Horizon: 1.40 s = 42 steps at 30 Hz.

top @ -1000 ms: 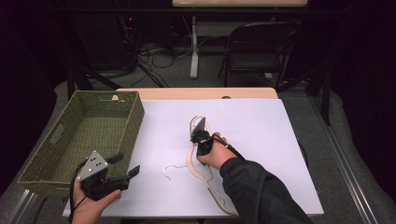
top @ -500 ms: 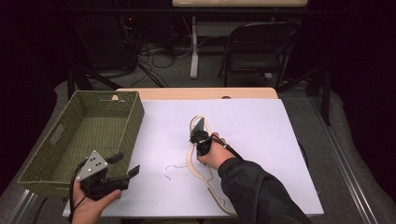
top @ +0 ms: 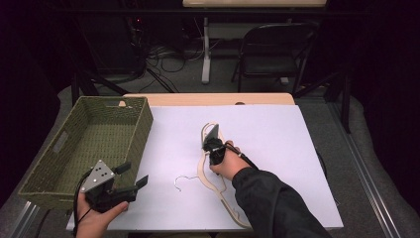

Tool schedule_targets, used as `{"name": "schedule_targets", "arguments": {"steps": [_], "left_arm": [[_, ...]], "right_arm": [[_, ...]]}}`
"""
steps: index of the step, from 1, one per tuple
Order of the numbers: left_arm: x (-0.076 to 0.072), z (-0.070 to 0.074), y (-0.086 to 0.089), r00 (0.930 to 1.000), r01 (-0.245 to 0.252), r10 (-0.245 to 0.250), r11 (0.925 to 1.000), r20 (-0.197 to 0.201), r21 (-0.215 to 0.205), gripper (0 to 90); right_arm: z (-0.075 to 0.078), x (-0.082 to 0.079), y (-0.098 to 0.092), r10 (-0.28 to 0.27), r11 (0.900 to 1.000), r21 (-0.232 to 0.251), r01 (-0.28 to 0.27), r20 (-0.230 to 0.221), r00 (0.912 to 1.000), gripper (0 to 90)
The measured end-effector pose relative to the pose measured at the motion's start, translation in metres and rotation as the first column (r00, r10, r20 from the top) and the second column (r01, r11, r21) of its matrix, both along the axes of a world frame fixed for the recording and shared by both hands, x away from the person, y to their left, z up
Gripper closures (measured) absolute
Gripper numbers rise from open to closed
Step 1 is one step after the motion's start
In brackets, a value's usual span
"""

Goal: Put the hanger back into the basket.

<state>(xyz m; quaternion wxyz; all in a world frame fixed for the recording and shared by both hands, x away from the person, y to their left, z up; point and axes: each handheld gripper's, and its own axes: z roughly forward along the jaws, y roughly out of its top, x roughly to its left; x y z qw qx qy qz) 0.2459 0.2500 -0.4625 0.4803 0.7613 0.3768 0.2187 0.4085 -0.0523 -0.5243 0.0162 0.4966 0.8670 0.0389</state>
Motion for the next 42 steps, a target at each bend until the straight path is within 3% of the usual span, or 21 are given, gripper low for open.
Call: {"name": "schedule_targets", "arguments": {"steps": [5,8,13,24,32,33,34,37,38,40,41,42], "left_arm": [[0.000,0.000,0.000,1.0000,0.002,-0.002,1.0000,0.001,0.000,26.2],[0.000,0.000,0.000,1.0000,0.002,-0.002,1.0000,0.000,0.001,26.2],[0.000,0.000,0.000,1.0000,0.003,-0.003,1.0000,0.001,0.000,26.2],[0.000,0.000,-0.001,1.0000,0.009,-0.009,1.0000,0.001,0.000,26.3],[-0.002,0.003,-0.008,0.9997,0.024,-0.024,0.9997,0.011,-0.004,27.5],[-0.003,0.003,-0.009,0.9994,0.031,-0.031,0.9995,0.013,-0.002,27.6],[-0.003,0.003,-0.011,0.9993,0.035,-0.035,0.9994,0.013,-0.003,27.6],[-0.004,0.003,-0.017,0.9982,0.058,-0.058,0.9983,0.013,0.003,27.9],[-0.005,0.003,-0.019,0.9978,0.065,-0.065,0.9979,0.012,0.004,28.0],[-0.005,0.002,-0.024,0.9969,0.079,-0.079,0.9969,0.009,0.004,28.1],[-0.005,0.002,-0.026,0.9962,0.087,-0.087,0.9962,0.009,0.006,28.1],[-0.005,0.001,-0.029,0.9956,0.094,-0.094,0.9956,0.008,0.006,28.1]], "right_arm": [[0.000,0.000,-0.002,-0.025,1.000,0.017,0.025,0.001,0.9997,85.6],[-0.002,-0.001,-0.002,-0.001,1.000,0.024,0.001,0.027,0.9996,85.7],[0.000,0.000,-0.002,0.006,1.000,-0.002,-0.006,0.003,1.0000,85.7],[0.001,0.000,-0.003,0.006,1.000,0.011,-0.006,-0.008,1.0000,85.8],[0.004,-0.001,-0.007,-0.032,0.997,0.072,0.035,-0.039,0.9987,85.9],[0.003,0.000,-0.010,-0.001,0.995,0.102,0.002,-0.009,1.0000,85.9],[0.005,-0.003,-0.009,-0.052,0.992,0.110,0.056,-0.032,0.9981,85.9],[0.013,0.000,-0.015,-0.017,0.992,0.124,0.022,-0.041,0.9990,85.9],[0.012,0.000,-0.017,-0.032,0.985,0.169,0.033,-0.006,0.9995,85.9],[0.021,0.001,-0.021,-0.030,0.989,0.146,0.035,-0.035,0.9989,85.9],[0.018,-0.001,-0.024,-0.056,0.974,0.223,0.050,0.024,0.9981,86.0],[0.023,0.000,-0.026,-0.052,0.978,0.204,0.050,0.002,0.9987,86.0]]}}
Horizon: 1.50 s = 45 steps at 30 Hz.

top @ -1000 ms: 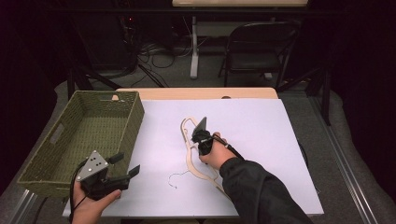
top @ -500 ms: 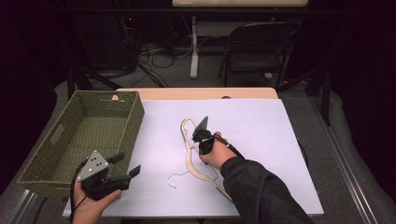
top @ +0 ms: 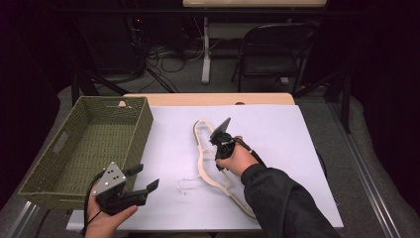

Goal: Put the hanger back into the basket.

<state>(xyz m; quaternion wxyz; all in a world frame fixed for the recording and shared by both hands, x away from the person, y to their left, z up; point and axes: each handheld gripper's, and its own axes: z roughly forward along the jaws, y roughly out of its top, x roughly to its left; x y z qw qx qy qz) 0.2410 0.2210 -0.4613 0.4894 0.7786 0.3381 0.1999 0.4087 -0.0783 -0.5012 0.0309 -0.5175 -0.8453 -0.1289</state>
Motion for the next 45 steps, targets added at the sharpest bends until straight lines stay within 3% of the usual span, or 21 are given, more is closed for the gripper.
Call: {"name": "schedule_targets", "arguments": {"steps": [2,4,7,8,9,11,12,17,21,27,28,31,32,38,45], "left_arm": [[0.000,-0.001,-0.005,0.9999,0.014,-0.014,0.9999,-0.003,-0.001,28.3],[0.000,-0.002,-0.010,0.9996,0.029,-0.029,0.9996,0.000,-0.002,28.4],[-0.001,-0.003,-0.017,0.9990,0.044,-0.044,0.9990,-0.005,-0.006,28.4],[-0.001,-0.004,-0.019,0.9987,0.050,-0.050,0.9988,-0.008,-0.003,28.5],[-0.001,-0.005,-0.021,0.9985,0.054,-0.054,0.9985,-0.009,-0.002,28.5],[-0.002,-0.006,-0.024,0.9980,0.062,-0.062,0.9980,-0.006,-0.003,28.8],[-0.002,-0.006,-0.025,0.9977,0.067,-0.067,0.9977,-0.007,-0.002,29.1],[-0.001,-0.012,-0.029,0.9972,0.073,-0.073,0.9973,-0.015,-0.004,30.5],[-0.001,-0.015,-0.031,0.9961,0.084,-0.084,0.9964,-0.024,-0.006,32.2],[0.000,-0.020,-0.037,0.9942,0.101,-0.101,0.9949,-0.036,-0.007,32.6],[0.000,-0.021,-0.039,0.9941,0.103,-0.103,0.9947,-0.036,-0.007,32.8],[0.000,-0.023,-0.045,0.9928,0.113,-0.113,0.9935,-0.038,-0.008,32.9],[0.001,-0.024,-0.047,0.9927,0.113,-0.114,0.9935,-0.040,-0.009,32.9],[0.005,-0.034,-0.058,0.9918,0.112,-0.113,0.9935,-0.059,-0.022,32.9],[0.015,-0.046,-0.073,0.9864,0.119,-0.123,0.9918,-0.109,-0.046,32.9]], "right_arm": [[0.010,0.002,-0.005,0.019,0.999,-0.035,-0.020,-0.036,0.9992,86.0],[0.016,0.002,-0.009,0.007,1.000,-0.019,-0.008,-0.027,0.9996,86.0],[0.021,0.001,-0.012,-0.008,1.000,0.020,0.008,0.014,0.9999,86.0],[0.017,-0.001,-0.012,-0.046,0.994,0.100,0.038,0.079,0.9958,86.0],[0.018,-0.002,-0.012,-0.053,0.993,0.114,0.043,0.086,0.9950,86.0],[0.028,0.000,-0.015,-0.020,0.998,0.059,0.019,0.028,0.9994,85.9],[0.031,0.000,-0.015,-0.019,0.998,0.057,0.018,0.018,0.9997,85.9],[0.028,0.001,-0.017,-0.067,0.989,0.136,0.057,0.069,0.9954,86.0],[0.033,0.004,-0.018,-0.069,0.986,0.152,0.064,0.029,0.9972,86.0],[0.042,0.001,-0.015,-0.104,0.971,0.222,0.093,0.039,0.9938,85.9],[0.042,0.002,-0.015,-0.079,0.969,0.241,0.060,0.070,0.9945,86.0],[0.049,0.001,-0.012,-0.081,0.961,0.270,0.060,0.067,0.9944,86.0],[0.050,0.000,-0.011,-0.091,0.954,0.291,0.067,0.070,0.9934,86.0],[0.054,-0.001,-0.008,-0.102,0.947,0.315,0.067,0.098,0.9899,85.9],[0.053,-0.001,-0.007,-0.109,0.946,0.316,0.071,0.102,0.9888,85.9]]}}
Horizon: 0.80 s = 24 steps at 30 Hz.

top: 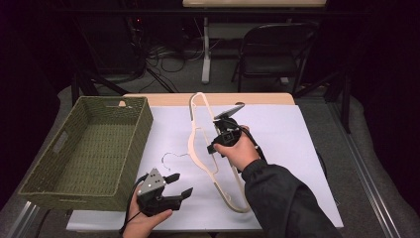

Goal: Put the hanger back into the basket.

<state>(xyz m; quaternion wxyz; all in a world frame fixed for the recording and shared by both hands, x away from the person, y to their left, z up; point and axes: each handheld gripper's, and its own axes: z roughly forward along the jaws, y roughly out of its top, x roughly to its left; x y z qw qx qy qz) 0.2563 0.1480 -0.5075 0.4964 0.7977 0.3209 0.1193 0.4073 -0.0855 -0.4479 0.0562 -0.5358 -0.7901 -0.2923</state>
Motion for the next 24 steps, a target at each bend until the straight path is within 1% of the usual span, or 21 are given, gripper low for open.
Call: {"name": "schedule_targets", "arguments": {"steps": [3,4,5,6,7,9,10,11,12,13,15,19,20,21,23,24], "left_arm": [[0.004,-0.004,-0.009,0.9998,0.008,-0.008,1.0000,-0.018,0.001,32.9],[0.005,-0.006,-0.013,0.9998,0.008,-0.008,0.9999,-0.018,0.007,33.0],[0.007,-0.007,-0.016,0.9998,0.008,-0.008,1.0000,-0.020,0.003,32.9],[0.008,-0.008,-0.019,0.9997,0.009,-0.009,1.0000,-0.022,-0.001,33.0],[0.009,-0.008,-0.022,0.9996,0.012,-0.012,0.9999,-0.024,-0.003,32.9],[0.010,-0.008,-0.028,0.9998,0.013,-0.013,0.9999,-0.013,-0.006,33.6],[0.010,-0.008,-0.030,0.9997,0.018,-0.018,0.9998,-0.013,-0.013,34.3],[0.010,-0.008,-0.033,0.9997,0.019,-0.019,0.9997,-0.013,-0.015,34.4],[0.011,-0.008,-0.035,0.9998,0.017,-0.017,0.9998,-0.010,-0.014,34.4],[0.012,-0.008,-0.037,0.9998,0.018,-0.018,0.9997,-0.011,-0.017,34.4],[0.013,-0.008,-0.042,0.9998,0.012,-0.013,0.9996,-0.013,-0.025,34.4],[0.017,-0.009,-0.049,0.9995,0.021,-0.022,0.9993,-0.022,-0.029,34.8],[0.018,-0.010,-0.051,0.9996,0.016,-0.016,0.9995,-0.022,-0.028,34.8],[0.019,-0.010,-0.051,0.9996,0.016,-0.017,0.9995,-0.023,-0.026,34.8],[0.021,-0.011,-0.053,0.9996,0.009,-0.010,0.9992,-0.027,-0.038,34.8],[0.022,-0.011,-0.053,0.9994,0.005,-0.007,0.9991,-0.035,-0.041,34.8]], "right_arm": [[0.000,0.000,0.000,0.009,1.000,-0.003,-0.009,0.004,0.9999,85.9],[-0.001,0.000,0.000,0.006,1.000,0.000,-0.006,0.009,0.9999,85.9],[-0.001,0.000,0.001,0.003,1.000,0.004,-0.003,0.014,0.9999,85.9],[-0.001,0.000,0.001,0.013,1.000,-0.006,-0.012,0.005,0.9999,85.9],[-0.001,0.000,0.001,0.013,1.000,-0.004,-0.013,0.005,0.9999,85.9],[-0.001,-0.001,0.002,0.011,1.000,-0.006,-0.011,0.010,0.9999,85.9],[-0.001,-0.001,0.002,0.016,1.000,-0.006,-0.016,0.012,0.9998,85.9],[0.000,-0.002,0.003,0.009,1.000,-0.004,-0.009,0.003,1.0000,85.9],[0.000,-0.002,0.004,0.004,1.000,0.002,-0.004,0.005,1.0000,85.9],[0.000,-0.002,0.003,0.013,1.000,0.002,-0.013,0.012,0.9998,85.9],[0.000,-0.002,0.004,0.014,1.000,0.000,-0.014,0.014,0.9998,85.9],[0.000,-0.002,0.004,0.010,1.000,0.010,-0.010,0.019,0.9998,85.9],[0.000,-0.003,0.004,0.008,1.000,0.012,-0.008,0.013,0.9999,85.9],[0.000,-0.002,0.004,0.013,1.000,0.015,-0.013,0.018,0.9997,85.9],[0.001,-0.003,0.004,0.012,1.000,0.017,-0.012,0.016,0.9998,85.9],[0.001,-0.003,0.004,0.013,1.000,0.016,-0.014,0.017,0.9998,85.9]]}}
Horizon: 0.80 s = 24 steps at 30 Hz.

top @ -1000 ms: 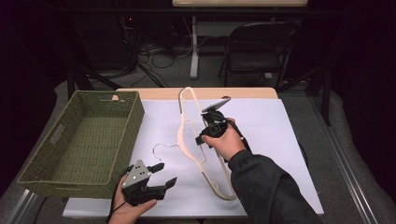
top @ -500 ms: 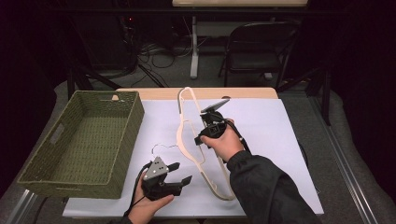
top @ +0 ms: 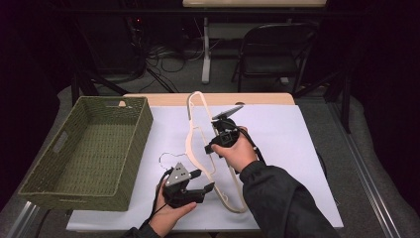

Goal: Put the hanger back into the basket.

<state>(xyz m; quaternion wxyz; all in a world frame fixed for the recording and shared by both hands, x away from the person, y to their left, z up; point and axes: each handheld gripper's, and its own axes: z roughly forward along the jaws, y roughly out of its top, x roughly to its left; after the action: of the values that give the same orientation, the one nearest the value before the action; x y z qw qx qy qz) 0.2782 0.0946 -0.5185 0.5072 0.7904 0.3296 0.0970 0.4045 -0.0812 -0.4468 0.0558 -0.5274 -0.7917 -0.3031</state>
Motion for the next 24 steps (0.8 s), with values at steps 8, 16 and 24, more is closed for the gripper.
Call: {"name": "schedule_targets", "arguments": {"steps": [8,16,24], "left_arm": [[0.008,0.000,-0.008,0.9998,-0.015,0.015,0.9988,-0.013,-0.047,37.8],[0.014,-0.004,-0.019,0.9981,-0.053,0.050,0.9954,-0.035,-0.080,43.5],[0.019,-0.007,-0.024,0.9962,-0.085,0.083,0.9921,-0.028,-0.092,48.8]], "right_arm": [[0.000,-0.001,0.001,0.001,1.000,0.007,-0.001,0.006,1.0000,85.9],[0.000,-0.001,0.001,-0.012,1.000,0.026,0.012,0.009,0.9999,85.9],[0.001,-0.002,0.001,-0.002,1.000,0.024,0.002,0.012,0.9999,85.8]]}}
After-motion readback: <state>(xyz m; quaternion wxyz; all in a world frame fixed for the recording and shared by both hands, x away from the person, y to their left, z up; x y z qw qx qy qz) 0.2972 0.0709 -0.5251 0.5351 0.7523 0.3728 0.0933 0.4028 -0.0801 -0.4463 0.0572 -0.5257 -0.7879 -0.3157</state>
